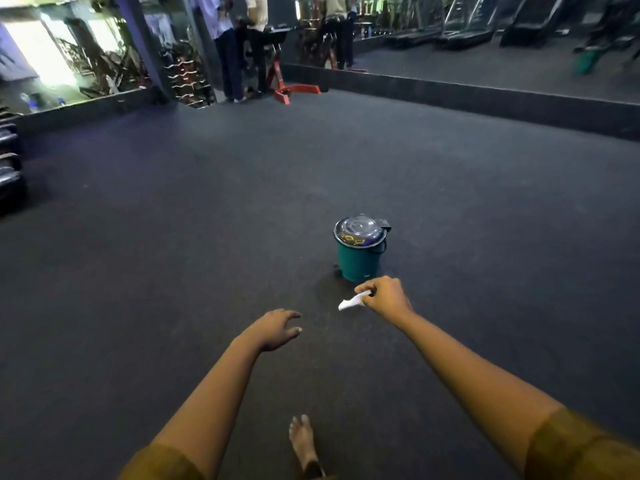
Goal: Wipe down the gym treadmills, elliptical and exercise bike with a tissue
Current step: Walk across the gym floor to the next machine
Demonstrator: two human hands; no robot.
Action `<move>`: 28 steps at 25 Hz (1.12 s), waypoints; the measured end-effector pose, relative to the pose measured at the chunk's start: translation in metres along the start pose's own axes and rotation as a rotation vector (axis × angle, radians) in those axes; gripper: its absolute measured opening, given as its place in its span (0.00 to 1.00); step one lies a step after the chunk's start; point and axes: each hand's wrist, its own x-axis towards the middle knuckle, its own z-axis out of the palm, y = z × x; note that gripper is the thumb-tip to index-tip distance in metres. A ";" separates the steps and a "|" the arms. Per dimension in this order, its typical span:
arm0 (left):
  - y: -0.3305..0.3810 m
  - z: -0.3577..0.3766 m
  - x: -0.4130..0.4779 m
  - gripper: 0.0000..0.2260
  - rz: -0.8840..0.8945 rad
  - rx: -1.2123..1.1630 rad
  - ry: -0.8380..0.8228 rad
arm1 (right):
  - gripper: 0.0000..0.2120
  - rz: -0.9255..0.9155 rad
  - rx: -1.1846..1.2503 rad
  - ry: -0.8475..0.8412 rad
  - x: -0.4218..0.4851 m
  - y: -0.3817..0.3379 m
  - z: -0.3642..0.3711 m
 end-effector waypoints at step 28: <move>-0.130 -0.204 0.800 0.20 -0.509 -0.963 -0.592 | 0.12 1.080 0.523 0.510 0.657 0.017 0.060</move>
